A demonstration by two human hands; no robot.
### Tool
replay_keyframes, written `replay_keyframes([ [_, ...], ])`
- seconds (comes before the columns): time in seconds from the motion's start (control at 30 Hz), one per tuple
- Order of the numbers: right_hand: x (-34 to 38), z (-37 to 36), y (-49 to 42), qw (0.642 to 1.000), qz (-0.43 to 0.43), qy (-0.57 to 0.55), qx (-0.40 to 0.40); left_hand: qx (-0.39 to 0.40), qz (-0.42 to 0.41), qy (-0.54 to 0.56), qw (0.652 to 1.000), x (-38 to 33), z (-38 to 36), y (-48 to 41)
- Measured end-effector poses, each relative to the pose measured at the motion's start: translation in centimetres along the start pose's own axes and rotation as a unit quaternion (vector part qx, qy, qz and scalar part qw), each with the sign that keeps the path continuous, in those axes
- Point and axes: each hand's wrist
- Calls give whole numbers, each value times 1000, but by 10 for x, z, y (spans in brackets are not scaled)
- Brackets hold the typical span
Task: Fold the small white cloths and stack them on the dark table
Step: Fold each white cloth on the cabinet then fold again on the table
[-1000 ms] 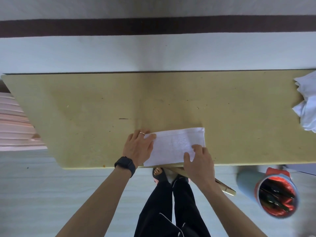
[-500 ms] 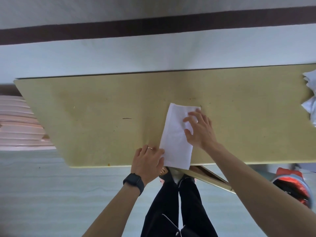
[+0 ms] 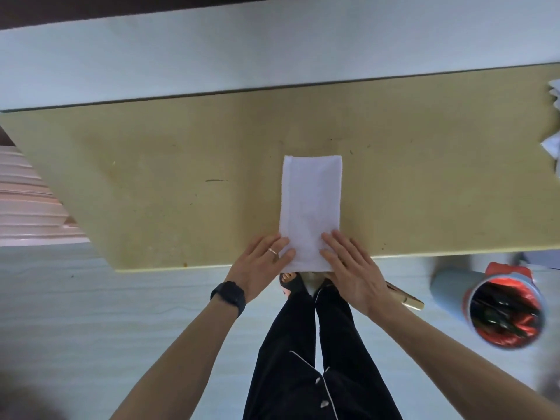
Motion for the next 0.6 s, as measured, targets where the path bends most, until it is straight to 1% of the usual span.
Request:
replay_keyframes([
  [0.1, 3, 0, 2, 998, -14, -3, -53, -29, -25, 7, 999, -3, 0, 2],
  [0.17, 4, 2, 3, 998, -20, -18, -65, -30, -10, 30, 999, -4, -3, 3],
  [0.3, -3, 6, 3, 998, -9, -59, -30, -28, 50, 122, 991, -6, 5, 1],
  [0.37, -6, 15, 2, 994, -20, -105, -12, -21, 105, 174, 979, -11, 15, -5],
  [0.43, -5, 35, -8, 983, -80, -163, -8, 7, 194, 249, 949, -14, 29, -13],
  [0.47, -4, 48, -15, 973, -124, -195, -6, 25, 241, 273, 931, -14, 37, -19],
  [0.5, -3, 60, -24, 960, -165, -227, -1, 26, 281, 295, 913, -15, 44, -25],
  [0.53, -3, 72, -34, 947, -201, -252, 1, 16, 320, 335, 886, -14, 53, -32],
  [0.6, -6, 88, -56, 918, -265, -296, 7, -33, 372, 426, 824, -10, 67, -46],
])
Point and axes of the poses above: each hand's wrist, its own y-axis away from the middle knuckle, its own z-axis out of the back of the hand, x = y × z, and after that the axes turned 11 degrees about y, right-handed
